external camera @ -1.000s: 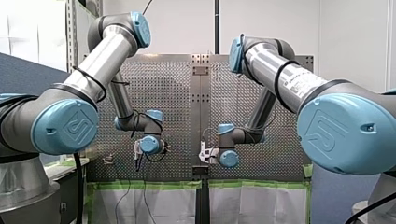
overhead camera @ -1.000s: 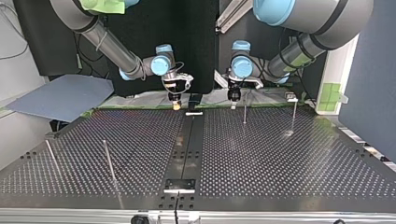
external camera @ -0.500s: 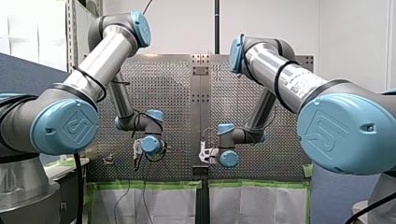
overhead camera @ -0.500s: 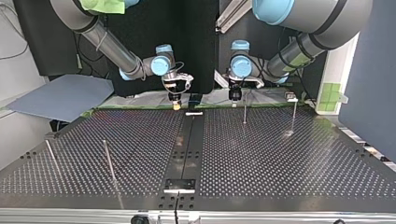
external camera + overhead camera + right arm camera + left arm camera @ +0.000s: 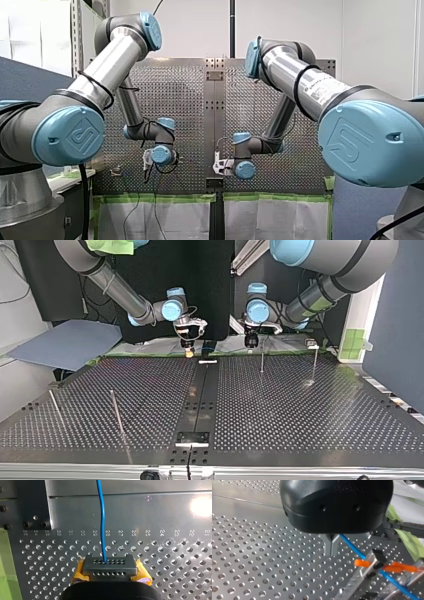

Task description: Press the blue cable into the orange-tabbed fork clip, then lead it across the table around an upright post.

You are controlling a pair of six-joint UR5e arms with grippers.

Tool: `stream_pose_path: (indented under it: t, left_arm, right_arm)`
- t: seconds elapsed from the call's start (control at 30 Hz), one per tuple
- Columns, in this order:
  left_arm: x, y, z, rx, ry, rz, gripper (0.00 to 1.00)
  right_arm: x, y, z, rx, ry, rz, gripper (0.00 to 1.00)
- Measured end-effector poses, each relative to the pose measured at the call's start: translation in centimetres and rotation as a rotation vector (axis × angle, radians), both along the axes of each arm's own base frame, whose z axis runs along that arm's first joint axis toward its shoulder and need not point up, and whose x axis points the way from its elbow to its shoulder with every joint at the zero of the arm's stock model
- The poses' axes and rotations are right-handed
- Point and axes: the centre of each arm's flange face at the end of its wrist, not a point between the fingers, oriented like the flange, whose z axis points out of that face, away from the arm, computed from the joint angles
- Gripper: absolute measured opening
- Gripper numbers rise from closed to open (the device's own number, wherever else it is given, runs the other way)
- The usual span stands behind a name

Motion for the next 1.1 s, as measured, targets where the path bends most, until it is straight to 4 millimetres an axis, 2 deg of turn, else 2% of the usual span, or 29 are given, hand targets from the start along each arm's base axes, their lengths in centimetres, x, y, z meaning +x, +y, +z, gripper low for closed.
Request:
stream_pose_path:
  t: [0.4, 0.57, 0.7, 1.1]
  left_arm:
    - [0.2, -0.1, 0.2, 0.003, 0.005, 0.001, 0.00]
    - [0.3, -0.5, 0.6, 0.026, 0.027, -0.006, 0.00]
    - [0.4, -0.9, 1.5, 0.042, 0.036, -0.016, 0.00]
    - [-0.5, -2.6, 6.5, 0.011, 0.023, -0.043, 0.00]
  right_arm:
    - [-0.2, 0.0, -0.1, 0.014, 0.019, -0.002, 0.00]
    - [-0.1, -0.4, 0.7, 0.005, 0.036, -0.001, 0.00]
    - [0.2, -0.5, 2.6, 0.000, 0.040, 0.001, 0.00]
    - [1.0, -0.1, 9.3, -0.004, 0.041, 0.009, 0.00]
